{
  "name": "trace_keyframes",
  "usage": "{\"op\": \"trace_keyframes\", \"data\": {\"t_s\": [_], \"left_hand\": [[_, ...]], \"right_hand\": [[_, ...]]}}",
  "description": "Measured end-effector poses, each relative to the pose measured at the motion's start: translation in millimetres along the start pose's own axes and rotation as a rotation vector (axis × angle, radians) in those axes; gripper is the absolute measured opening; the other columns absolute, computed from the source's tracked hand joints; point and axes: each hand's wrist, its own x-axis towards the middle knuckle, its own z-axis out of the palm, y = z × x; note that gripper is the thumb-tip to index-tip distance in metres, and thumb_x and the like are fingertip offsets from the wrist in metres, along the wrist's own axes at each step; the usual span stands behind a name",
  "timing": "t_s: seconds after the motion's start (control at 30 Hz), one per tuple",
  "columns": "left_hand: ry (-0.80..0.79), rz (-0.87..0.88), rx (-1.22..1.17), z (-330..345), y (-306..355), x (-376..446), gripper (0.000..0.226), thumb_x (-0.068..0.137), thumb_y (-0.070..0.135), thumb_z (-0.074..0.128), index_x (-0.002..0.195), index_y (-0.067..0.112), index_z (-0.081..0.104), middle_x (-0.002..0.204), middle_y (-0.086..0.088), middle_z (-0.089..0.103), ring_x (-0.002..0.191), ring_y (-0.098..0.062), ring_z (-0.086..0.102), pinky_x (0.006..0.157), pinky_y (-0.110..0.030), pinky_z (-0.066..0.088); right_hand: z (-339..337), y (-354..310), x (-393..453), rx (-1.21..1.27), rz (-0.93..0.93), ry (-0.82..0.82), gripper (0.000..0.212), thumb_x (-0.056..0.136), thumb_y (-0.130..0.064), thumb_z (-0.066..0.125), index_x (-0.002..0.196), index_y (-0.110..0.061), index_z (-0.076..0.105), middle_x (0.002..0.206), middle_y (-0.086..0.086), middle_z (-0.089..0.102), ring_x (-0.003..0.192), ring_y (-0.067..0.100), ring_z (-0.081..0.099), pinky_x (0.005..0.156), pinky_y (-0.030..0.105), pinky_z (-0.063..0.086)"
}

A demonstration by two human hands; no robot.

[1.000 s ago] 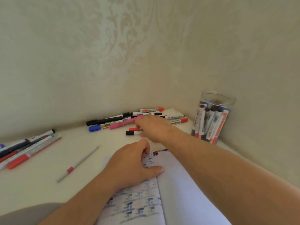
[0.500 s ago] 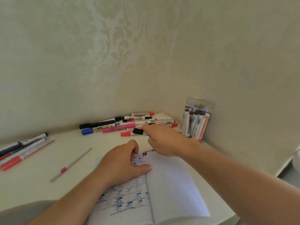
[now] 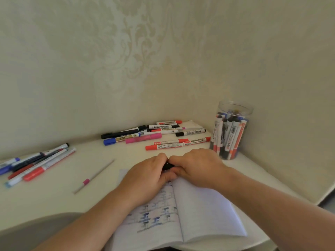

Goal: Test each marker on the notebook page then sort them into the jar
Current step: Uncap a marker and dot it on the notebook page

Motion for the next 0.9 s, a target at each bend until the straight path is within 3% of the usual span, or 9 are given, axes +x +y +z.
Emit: {"op": "trace_keyframes", "data": {"t_s": [0.17,0.27,0.3,0.4,0.5,0.6,0.67,0.73,0.9], "left_hand": [[0.010,-0.049,-0.086,-2,-1,0,0.028,0.101,0.058,0.044,0.101,0.030,0.044,0.095,0.013,0.062,0.085,-0.011,0.058,0.072,-0.035,0.049],[0.008,-0.033,-0.069,-4,1,-1,0.015,0.104,0.049,0.047,0.109,0.035,0.044,0.099,0.014,0.063,0.086,-0.010,0.059,0.073,-0.034,0.050],[-0.012,-0.008,-0.047,-3,1,-1,0.014,0.105,0.049,0.045,0.115,0.039,0.047,0.104,0.016,0.064,0.091,-0.008,0.059,0.078,-0.033,0.051],[-0.085,0.055,0.010,-4,2,0,0.033,0.105,0.044,0.041,0.135,0.052,0.053,0.108,0.025,0.062,0.104,-0.001,0.057,0.090,-0.030,0.049],[-0.150,0.060,0.031,-4,1,3,0.038,0.105,0.041,0.044,0.136,0.060,0.054,0.098,0.026,0.061,0.098,0.002,0.054,0.092,-0.028,0.047],[-0.172,0.063,0.012,-3,1,5,0.038,0.101,0.047,0.044,0.134,0.064,0.053,0.093,0.033,0.058,0.093,0.006,0.052,0.092,-0.026,0.047],[-0.189,0.068,0.001,-2,1,6,0.038,0.100,0.052,0.044,0.134,0.065,0.052,0.098,0.030,0.063,0.096,0.005,0.054,0.093,-0.026,0.047],[-0.200,0.077,-0.002,-1,0,9,0.036,0.102,0.053,0.043,0.136,0.062,0.053,0.105,0.027,0.066,0.100,0.004,0.055,0.094,-0.025,0.046],[-0.222,0.072,-0.010,-2,-1,11,0.036,0.103,0.054,0.039,0.136,0.063,0.051,0.096,0.027,0.060,0.096,0.004,0.053,0.086,-0.022,0.044]], "right_hand": [[-6,10,-8,0.146,0.176,-0.081,0.056,0.090,-0.081,0.047,0.107,-0.032,0.027,0.091,-0.008,0.056,0.084,0.023,0.057,0.063,0.037,0.038],[-10,33,-20,0.405,0.337,-0.058,0.029,0.100,-0.051,0.058,0.098,-0.030,0.039,0.091,-0.011,0.053,0.084,0.018,0.052,0.067,0.037,0.042],[-10,41,-23,0.606,0.409,0.038,0.011,0.103,-0.034,0.057,0.097,-0.031,0.048,0.090,-0.009,0.057,0.083,0.019,0.054,0.068,0.035,0.045],[-13,56,-27,1.509,0.521,0.309,0.061,0.089,0.018,0.037,0.096,-0.030,0.075,0.098,0.004,0.071,0.091,0.023,0.063,0.072,0.033,0.053],[-10,64,-26,1.977,0.328,0.364,0.058,0.085,0.024,0.055,0.112,-0.024,0.075,0.097,0.007,0.070,0.087,0.021,0.065,0.069,0.031,0.055],[-2,55,-16,1.943,0.262,0.299,0.018,0.082,-0.023,0.083,0.095,-0.022,0.070,0.074,0.004,0.056,0.065,0.018,0.052,0.053,0.026,0.039],[5,48,-6,1.851,0.332,0.207,0.031,0.094,-0.043,0.073,0.082,-0.017,0.061,0.058,0.005,0.038,0.055,0.019,0.027,0.050,0.032,0.018],[9,38,6,1.801,0.373,0.169,0.024,0.100,-0.033,0.062,0.087,-0.014,0.055,0.055,0.008,0.033,0.053,0.017,0.020,0.050,0.031,0.012],[26,22,14,1.462,0.462,0.176,0.016,0.088,-0.003,0.070,0.078,-0.011,0.059,0.060,0.005,0.050,0.052,0.015,0.041,0.044,0.024,0.030]]}}
